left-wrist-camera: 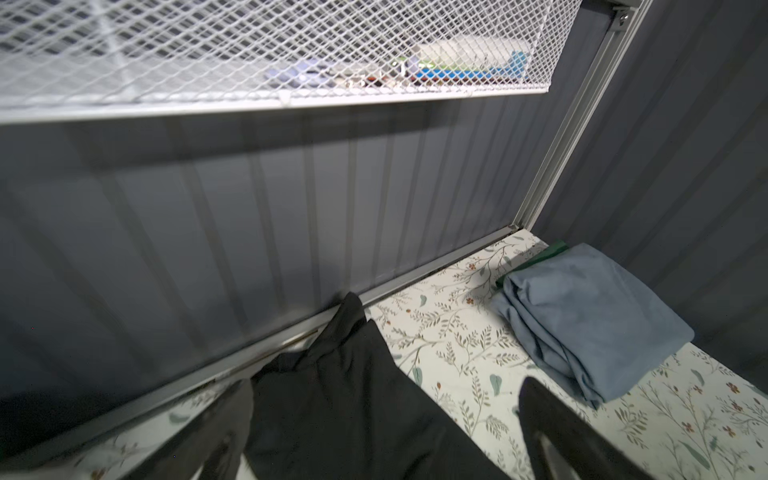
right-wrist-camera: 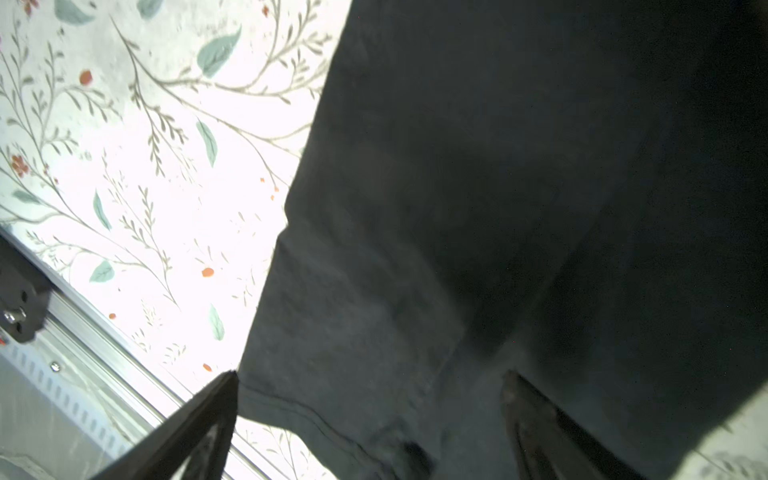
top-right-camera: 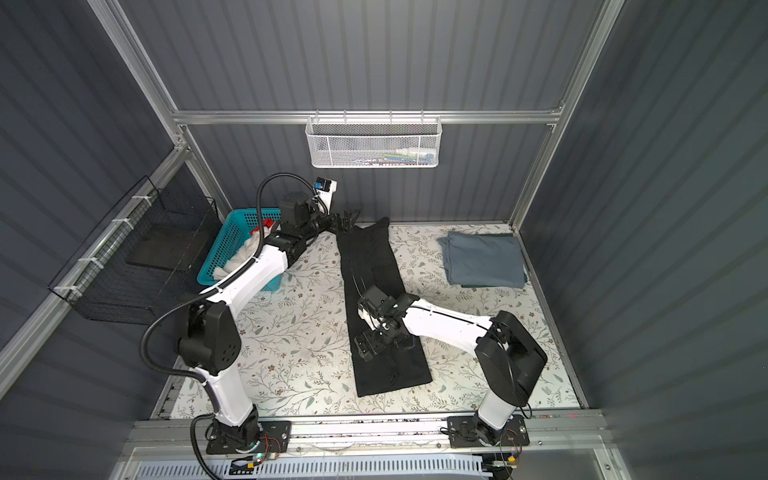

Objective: Fold and stack the t-shirts
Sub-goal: 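Release the strip with both grippers and lift them away, then move both grippers toward the strip's end nearest the robot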

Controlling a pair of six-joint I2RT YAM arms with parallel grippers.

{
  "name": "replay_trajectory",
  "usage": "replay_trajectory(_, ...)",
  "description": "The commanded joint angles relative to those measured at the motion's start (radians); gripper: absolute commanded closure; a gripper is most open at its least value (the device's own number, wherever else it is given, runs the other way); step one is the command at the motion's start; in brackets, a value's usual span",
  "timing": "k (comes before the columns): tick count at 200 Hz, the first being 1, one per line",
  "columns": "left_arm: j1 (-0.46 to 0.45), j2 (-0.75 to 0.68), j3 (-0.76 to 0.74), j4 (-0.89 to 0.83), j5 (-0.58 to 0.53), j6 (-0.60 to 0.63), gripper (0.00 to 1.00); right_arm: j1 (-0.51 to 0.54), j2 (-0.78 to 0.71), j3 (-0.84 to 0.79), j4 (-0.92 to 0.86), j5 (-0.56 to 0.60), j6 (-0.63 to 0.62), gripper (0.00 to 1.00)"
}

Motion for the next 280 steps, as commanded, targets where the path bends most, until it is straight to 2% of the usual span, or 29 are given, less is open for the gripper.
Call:
replay_trajectory(1, 0.001, -0.149, -0.113, 0.035, -0.097, -0.096, 0.0, -0.005, -0.062, -0.021, -0.025, 0.064, 0.053, 0.01)
replay_trajectory(23, 0.001, -0.256, -0.236, -0.029, -0.155, -0.14, 0.0, -0.017, -0.114, -0.07, -0.05, 0.124, 0.089, 0.01)
replay_trajectory(49, 0.0, -0.347, -0.335, -0.104, -0.152, -0.179, 0.0, -0.062, -0.198, -0.156, -0.04, 0.103, 0.137, 0.01)
replay_trajectory(81, -0.004, -0.456, -0.447, -0.202, -0.121, -0.226, 0.0, -0.111, -0.278, -0.223, -0.031, 0.112, 0.175, 0.15)
replay_trajectory(115, -0.045, -0.549, -0.573, -0.265, -0.079, -0.309, 0.0, -0.187, -0.314, -0.329, 0.017, 0.088, 0.249, 0.3)
replay_trajectory(146, -0.102, -0.607, -0.675, -0.303, -0.021, -0.358, 0.01, -0.206, -0.361, -0.399, 0.014, 0.128, 0.287, 0.33)
replay_trajectory(174, -0.109, -0.672, -0.757, -0.352, 0.023, -0.393, 0.07, -0.208, -0.405, -0.465, 0.041, 0.117, 0.333, 0.41)
replay_trajectory(195, -0.111, -0.749, -0.823, -0.377, 0.042, -0.424, 0.09, -0.209, -0.45, -0.527, 0.09, 0.098, 0.37, 0.44)
replay_trajectory(237, -0.114, -0.871, -0.937, -0.436, 0.09, -0.486, 0.22, -0.208, -0.477, -0.588, 0.122, 0.1, 0.395, 0.49)
replay_trajectory(280, -0.116, -0.916, -0.994, -0.456, 0.126, -0.525, 0.24, -0.208, -0.5, -0.635, 0.166, 0.066, 0.43, 0.52)
